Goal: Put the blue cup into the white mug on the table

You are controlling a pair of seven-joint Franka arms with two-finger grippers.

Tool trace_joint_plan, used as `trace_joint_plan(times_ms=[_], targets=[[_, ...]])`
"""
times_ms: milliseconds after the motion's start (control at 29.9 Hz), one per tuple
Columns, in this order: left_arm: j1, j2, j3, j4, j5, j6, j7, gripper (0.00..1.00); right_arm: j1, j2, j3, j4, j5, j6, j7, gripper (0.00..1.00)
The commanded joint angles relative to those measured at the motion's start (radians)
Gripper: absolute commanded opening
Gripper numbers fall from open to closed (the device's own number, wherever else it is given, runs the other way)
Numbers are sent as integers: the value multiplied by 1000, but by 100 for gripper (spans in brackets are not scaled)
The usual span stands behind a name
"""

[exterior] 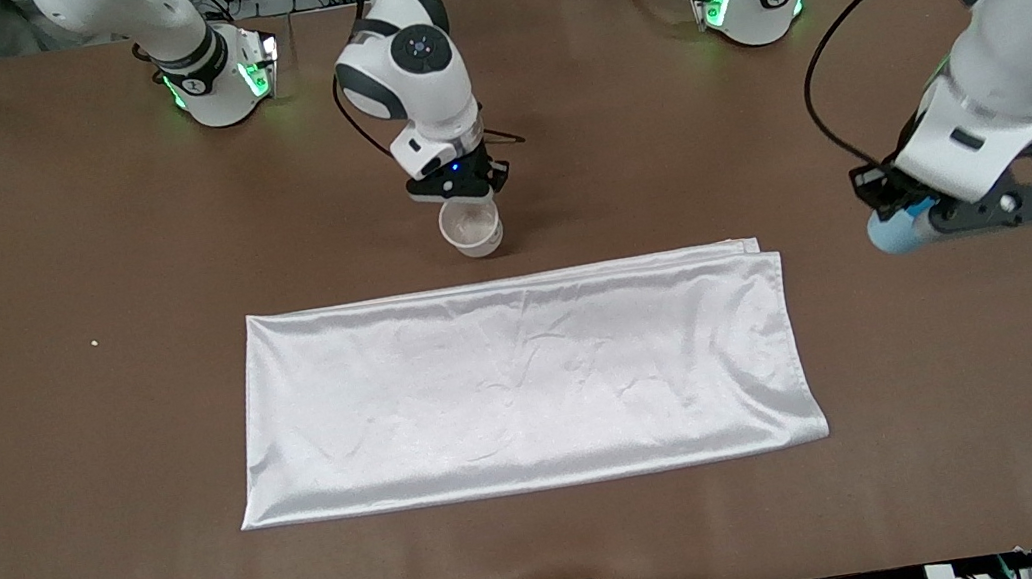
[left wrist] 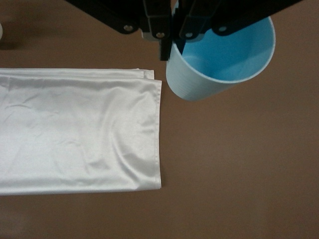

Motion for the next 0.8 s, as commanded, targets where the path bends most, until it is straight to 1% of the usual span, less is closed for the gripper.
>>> trace_joint_plan(times_ms=[0, 234, 434, 701, 735, 768], targets=[[3, -49, -4, -26, -37, -17, -5, 0, 40, -37, -11, -40, -4, 6, 64, 0], [-2, -60, -12, -26, -42, -58, -3, 0, 68, -32, -11, -43, -16, 6, 114, 0], [1, -62, -14, -29, -45, -81, 1, 0, 71, -22, -11, -43, -58, 6, 162, 0], [-7, -63, -15, -29, -45, -89, 3, 0, 76, -9, -11, -41, -78, 6, 190, 0], [-7, -65, -15, -29, -45, -89, 3, 0, 76, -9, -11, -43, -78, 6, 190, 1], [-7, -65, -15, -29, -45, -89, 3, 0, 76, -9, -11, -43, -78, 6, 190, 5]])
